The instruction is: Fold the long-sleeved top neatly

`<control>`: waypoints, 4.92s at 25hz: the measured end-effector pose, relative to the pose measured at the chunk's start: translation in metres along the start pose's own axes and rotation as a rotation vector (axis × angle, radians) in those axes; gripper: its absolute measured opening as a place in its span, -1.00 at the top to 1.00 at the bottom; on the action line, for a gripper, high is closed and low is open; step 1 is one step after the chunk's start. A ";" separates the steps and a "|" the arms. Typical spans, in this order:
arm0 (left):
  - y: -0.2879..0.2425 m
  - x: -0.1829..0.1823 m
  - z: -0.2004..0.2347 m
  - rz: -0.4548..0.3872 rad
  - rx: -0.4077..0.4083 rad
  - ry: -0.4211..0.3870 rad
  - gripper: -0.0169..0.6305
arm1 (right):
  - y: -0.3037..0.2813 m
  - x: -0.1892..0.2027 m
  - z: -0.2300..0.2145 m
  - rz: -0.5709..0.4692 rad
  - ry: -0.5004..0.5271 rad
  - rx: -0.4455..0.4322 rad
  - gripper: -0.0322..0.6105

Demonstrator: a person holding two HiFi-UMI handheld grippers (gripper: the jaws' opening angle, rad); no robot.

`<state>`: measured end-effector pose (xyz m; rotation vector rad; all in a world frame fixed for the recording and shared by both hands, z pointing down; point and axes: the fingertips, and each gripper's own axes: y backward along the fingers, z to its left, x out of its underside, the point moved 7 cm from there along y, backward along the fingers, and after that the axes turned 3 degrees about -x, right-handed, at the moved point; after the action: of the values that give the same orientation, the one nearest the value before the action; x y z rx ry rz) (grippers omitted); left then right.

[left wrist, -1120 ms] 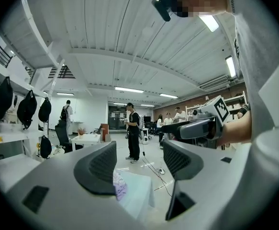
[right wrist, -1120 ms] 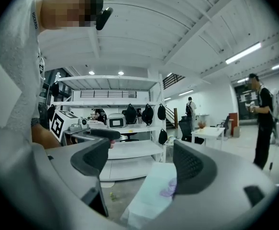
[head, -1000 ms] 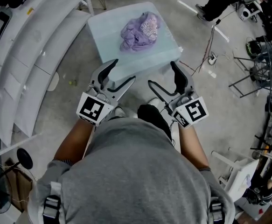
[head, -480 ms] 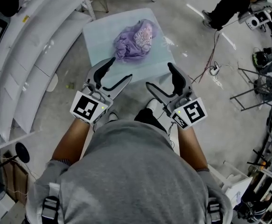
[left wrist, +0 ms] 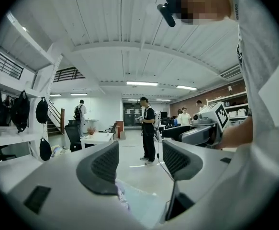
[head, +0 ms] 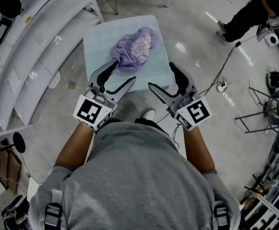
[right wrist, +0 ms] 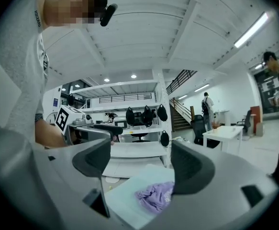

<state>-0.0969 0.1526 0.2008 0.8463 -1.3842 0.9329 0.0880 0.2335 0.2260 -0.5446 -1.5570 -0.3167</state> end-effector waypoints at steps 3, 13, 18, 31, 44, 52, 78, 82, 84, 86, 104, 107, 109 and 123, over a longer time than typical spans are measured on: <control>-0.021 -0.002 -0.011 0.010 -0.031 0.002 -0.01 | 0.007 0.004 -0.028 0.008 -0.013 -0.031 -0.37; -0.066 0.012 -0.008 0.051 -0.064 0.004 -0.01 | -0.003 0.019 -0.079 0.023 -0.046 -0.073 -0.37; -0.090 0.022 0.022 0.046 -0.057 0.029 -0.01 | -0.031 0.020 -0.100 0.056 -0.046 -0.074 -0.37; -0.148 0.041 0.147 0.046 -0.042 0.055 0.05 | -0.141 0.020 -0.173 0.191 -0.031 -0.062 -0.37; -0.189 0.088 0.217 0.146 -0.185 0.112 0.13 | -0.220 0.051 -0.266 0.294 0.002 -0.185 -0.24; -0.227 0.138 0.233 0.264 -0.329 0.100 0.21 | -0.265 0.095 -0.336 0.395 0.036 -0.387 -0.06; -0.284 0.364 0.306 0.724 -0.144 0.000 0.30 | -0.402 0.301 -0.396 0.888 0.197 -0.649 0.12; -0.289 0.392 0.308 0.781 -0.072 -0.007 0.31 | -0.409 0.328 -0.395 0.972 0.248 -0.698 0.15; -0.289 0.403 0.309 0.807 -0.042 -0.012 0.31 | -0.411 0.339 -0.394 1.008 0.274 -0.723 0.16; -0.290 0.414 0.310 0.829 -0.013 -0.019 0.31 | -0.413 0.348 -0.396 1.045 0.289 -0.741 0.19; -0.291 0.442 0.319 0.867 0.026 -0.044 0.82 | -0.395 0.363 -0.413 1.098 0.305 -0.801 0.77; -0.283 0.419 0.325 0.806 -0.016 -0.029 0.83 | -0.387 0.337 -0.419 1.007 0.243 -0.764 0.78; -0.274 0.396 0.329 0.756 -0.035 -0.021 0.83 | -0.385 0.311 -0.418 0.937 0.210 -0.743 0.78; -0.247 0.217 0.311 0.529 -0.037 -0.231 0.84 | -0.315 0.137 -0.382 0.641 0.315 -0.588 0.79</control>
<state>-0.0076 -0.2227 0.4365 0.5778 -1.8703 1.2306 0.2512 -0.2098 0.4283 -1.3425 -0.9035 -0.3407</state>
